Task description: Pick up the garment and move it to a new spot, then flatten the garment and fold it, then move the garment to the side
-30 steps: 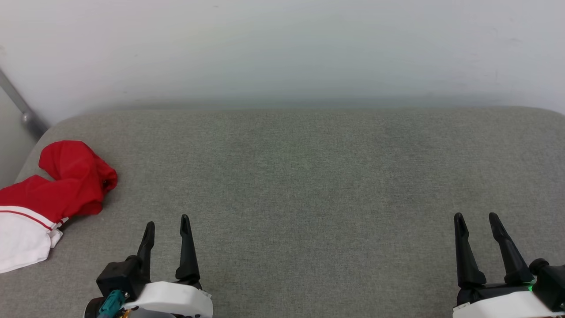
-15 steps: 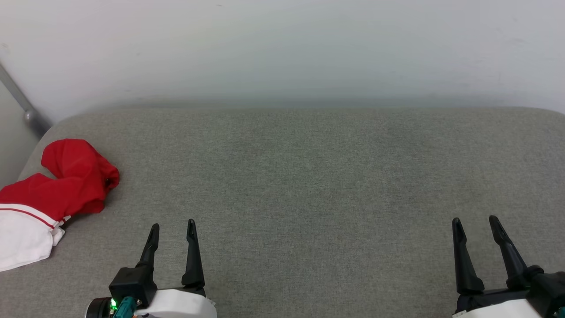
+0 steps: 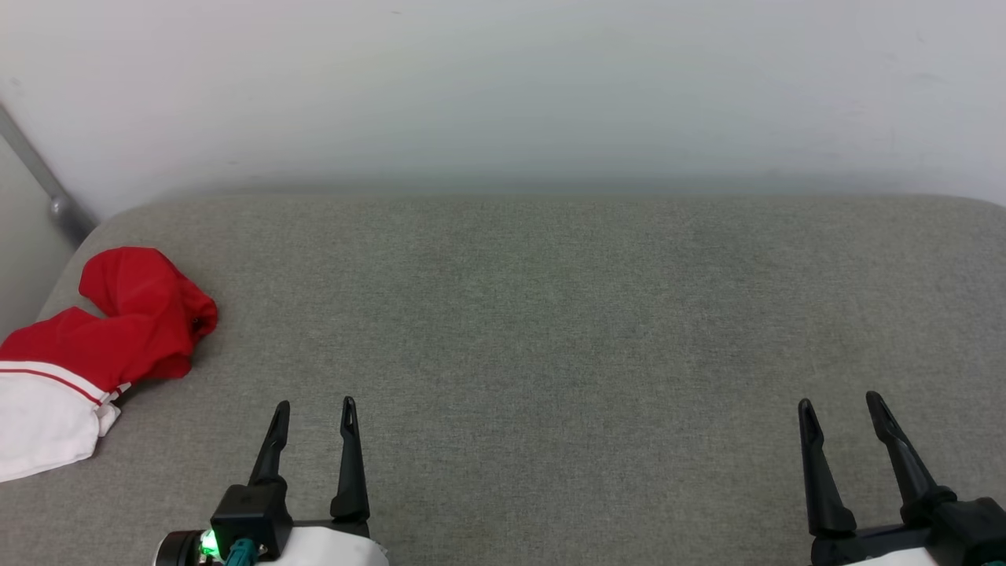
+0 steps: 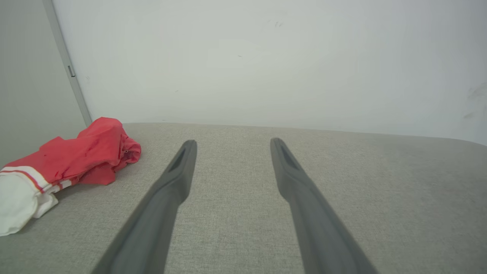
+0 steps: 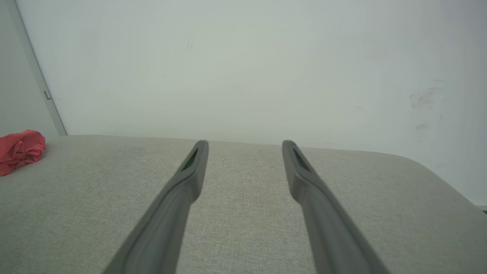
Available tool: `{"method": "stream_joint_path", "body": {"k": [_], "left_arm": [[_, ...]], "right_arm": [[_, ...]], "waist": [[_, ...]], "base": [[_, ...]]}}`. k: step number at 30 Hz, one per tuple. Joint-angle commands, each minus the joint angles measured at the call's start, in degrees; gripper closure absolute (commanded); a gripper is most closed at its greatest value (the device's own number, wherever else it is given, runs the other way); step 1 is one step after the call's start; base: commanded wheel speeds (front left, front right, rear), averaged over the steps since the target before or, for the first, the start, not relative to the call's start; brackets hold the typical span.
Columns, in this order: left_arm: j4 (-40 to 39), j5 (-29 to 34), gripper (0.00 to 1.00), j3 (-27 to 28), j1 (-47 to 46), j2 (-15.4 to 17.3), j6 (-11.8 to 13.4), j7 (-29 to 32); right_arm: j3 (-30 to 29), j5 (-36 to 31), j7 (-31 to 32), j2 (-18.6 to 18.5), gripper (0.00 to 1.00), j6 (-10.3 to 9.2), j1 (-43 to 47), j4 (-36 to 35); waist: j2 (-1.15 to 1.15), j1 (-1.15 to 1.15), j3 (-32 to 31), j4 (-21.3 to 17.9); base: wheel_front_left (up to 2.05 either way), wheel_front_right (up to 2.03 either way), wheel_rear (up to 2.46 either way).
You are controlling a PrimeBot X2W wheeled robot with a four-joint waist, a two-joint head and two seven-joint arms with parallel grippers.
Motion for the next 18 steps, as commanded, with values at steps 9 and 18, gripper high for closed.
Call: {"method": "stream_joint_path", "body": {"k": [9, 18], "left_arm": [[0.57, 0.47, 0.0, -0.37, 1.0, -0.09, 0.12, -0.92], [0.93, -0.68, 0.0, -0.28, 1.0, -0.1, 0.23, -0.92]], "right_arm": [[0.44, -0.37, -0.87, 0.03, 0.0, -0.03, 1.02, -0.04], [0.33, 1.25, -0.87, 0.03, 0.0, -0.02, 1.1, 0.69]], "waist": [[0.0, 0.0, -0.09, 0.24], [0.0, 0.0, 0.02, 0.23]], "base": [[0.0, 0.0, 0.0], [0.0, 0.0, 0.0]]}}
